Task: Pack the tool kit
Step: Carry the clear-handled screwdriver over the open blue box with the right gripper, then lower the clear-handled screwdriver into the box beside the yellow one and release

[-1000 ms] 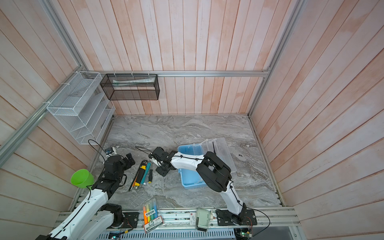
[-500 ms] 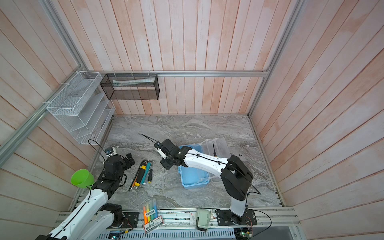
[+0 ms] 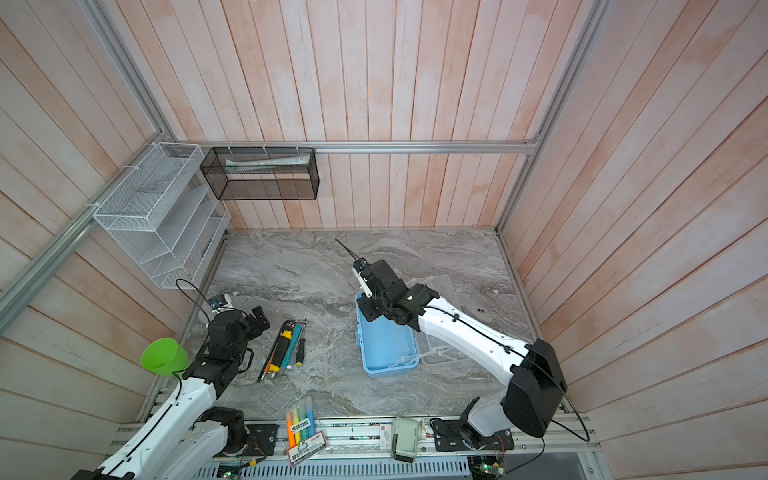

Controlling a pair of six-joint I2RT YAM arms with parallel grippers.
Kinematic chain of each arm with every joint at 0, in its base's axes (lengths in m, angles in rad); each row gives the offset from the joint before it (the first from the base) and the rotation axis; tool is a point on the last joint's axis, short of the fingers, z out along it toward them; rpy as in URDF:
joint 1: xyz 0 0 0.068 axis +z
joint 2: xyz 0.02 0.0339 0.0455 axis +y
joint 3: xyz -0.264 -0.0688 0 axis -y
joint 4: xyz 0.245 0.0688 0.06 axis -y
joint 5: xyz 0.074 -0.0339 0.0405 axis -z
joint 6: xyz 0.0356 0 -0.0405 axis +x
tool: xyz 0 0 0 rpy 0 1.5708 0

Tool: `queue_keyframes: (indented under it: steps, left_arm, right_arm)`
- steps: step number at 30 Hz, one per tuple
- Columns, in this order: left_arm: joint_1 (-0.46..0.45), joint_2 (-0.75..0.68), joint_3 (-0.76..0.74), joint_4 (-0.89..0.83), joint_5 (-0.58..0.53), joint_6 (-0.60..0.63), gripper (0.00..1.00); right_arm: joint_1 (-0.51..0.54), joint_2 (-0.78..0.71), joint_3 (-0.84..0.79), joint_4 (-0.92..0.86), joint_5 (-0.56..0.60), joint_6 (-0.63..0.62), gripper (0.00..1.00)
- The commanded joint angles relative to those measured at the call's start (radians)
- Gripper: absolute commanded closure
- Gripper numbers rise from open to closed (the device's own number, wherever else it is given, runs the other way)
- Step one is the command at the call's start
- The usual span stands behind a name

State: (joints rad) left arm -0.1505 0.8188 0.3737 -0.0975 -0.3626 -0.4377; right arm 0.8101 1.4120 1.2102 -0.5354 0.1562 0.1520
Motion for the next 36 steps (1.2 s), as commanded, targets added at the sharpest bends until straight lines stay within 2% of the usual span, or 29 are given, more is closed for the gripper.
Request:
queue_keyframes:
  steps: [1,7,13,21,24,36]
  left_arm:
    - [0.004,0.0,0.011,0.001,0.009,-0.004,0.0]
    - [0.004,0.002,0.012,-0.002,0.005,-0.008,0.0]
    - [0.005,0.006,0.013,-0.001,0.008,-0.006,0.0]
    - [0.005,0.006,0.013,-0.002,0.008,-0.007,0.0]
    - [0.004,0.007,0.013,-0.002,0.008,-0.006,0.0]
    - [0.004,0.003,0.011,-0.002,0.01,-0.006,0.0]
  right_arm:
    - [-0.045,-0.07,-0.032,-0.091,0.093,0.045,1.0]
    - [-0.13,-0.138,-0.029,-0.261,0.194,0.145,1.0]
    - [-0.206,-0.157,-0.081,-0.368,0.226,0.214,1.0]
    - [-0.246,-0.165,-0.126,-0.394,0.222,0.228,1.0]
    - [-0.25,-0.161,-0.145,-0.396,0.257,0.244,1.0]
    - [-0.254,-0.081,-0.133,-0.425,0.234,0.253,1.0]
